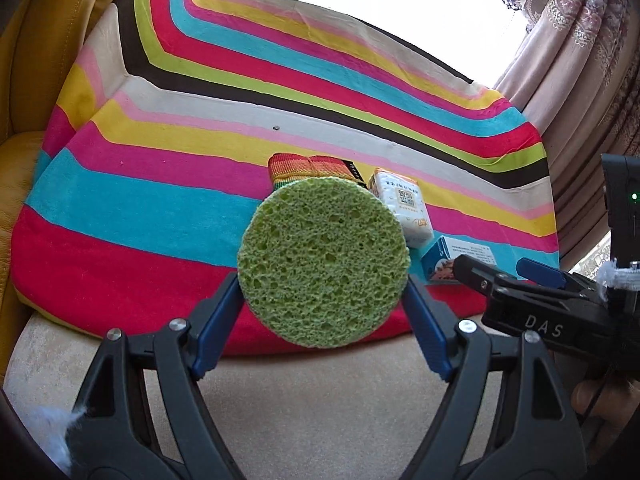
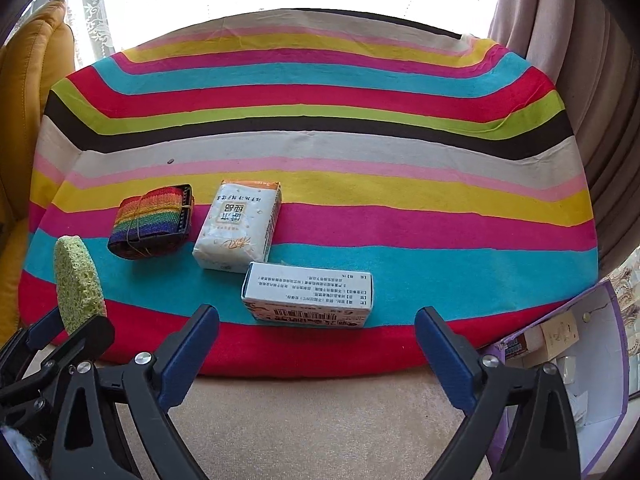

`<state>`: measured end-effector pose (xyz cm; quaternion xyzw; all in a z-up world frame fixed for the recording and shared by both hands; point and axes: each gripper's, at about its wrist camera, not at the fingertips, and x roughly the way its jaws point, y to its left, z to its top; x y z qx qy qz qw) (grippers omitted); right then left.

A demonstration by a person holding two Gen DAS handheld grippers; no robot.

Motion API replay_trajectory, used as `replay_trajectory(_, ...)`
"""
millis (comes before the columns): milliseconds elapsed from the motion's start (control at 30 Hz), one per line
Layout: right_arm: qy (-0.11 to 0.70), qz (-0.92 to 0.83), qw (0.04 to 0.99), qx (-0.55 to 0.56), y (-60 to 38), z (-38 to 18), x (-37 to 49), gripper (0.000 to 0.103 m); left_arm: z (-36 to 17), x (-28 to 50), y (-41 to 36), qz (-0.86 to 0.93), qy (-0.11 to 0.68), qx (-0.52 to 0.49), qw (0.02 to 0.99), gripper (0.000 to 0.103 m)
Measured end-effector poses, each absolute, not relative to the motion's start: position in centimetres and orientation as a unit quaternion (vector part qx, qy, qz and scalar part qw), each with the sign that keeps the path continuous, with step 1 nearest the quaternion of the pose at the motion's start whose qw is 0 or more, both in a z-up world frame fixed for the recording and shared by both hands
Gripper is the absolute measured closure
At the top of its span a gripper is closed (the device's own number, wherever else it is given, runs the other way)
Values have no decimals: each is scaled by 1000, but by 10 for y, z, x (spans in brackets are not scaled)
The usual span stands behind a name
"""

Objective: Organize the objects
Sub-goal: 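Grasp the green round sponge with the left tool while the right tool grasps the white medicine box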

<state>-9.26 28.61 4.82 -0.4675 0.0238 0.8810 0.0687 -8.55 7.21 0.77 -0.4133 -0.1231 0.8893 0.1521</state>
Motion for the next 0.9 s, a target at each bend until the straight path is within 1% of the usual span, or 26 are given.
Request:
replay_trajectory(533, 20, 864, 103, -493, 287, 28, -119, 4, 6, -82, 69, 886, -130, -415, 159, 21)
replay_trajectory(567, 20, 862, 102, -496, 287, 26, -119, 7, 6, -82, 69, 887, -128, -415, 159, 21)
replay_trajectory(600, 19, 862, 104, -496, 287, 25, -119, 15, 6, -82, 70, 887, -127, -415, 159, 21)
replay_trajectory(633, 19, 861, 104, -497, 288, 23, -119, 19, 6, -81, 69, 887, -125, -414, 159, 21)
replay_trajectory(667, 21, 861, 102, -497, 288, 22, -118, 26, 6, -80, 70, 888, -123, -414, 159, 21)
replay_trajectory(900, 21, 873, 93, -479, 286, 27, -108, 26, 8, -77, 76, 893, -104, -409, 156, 21)
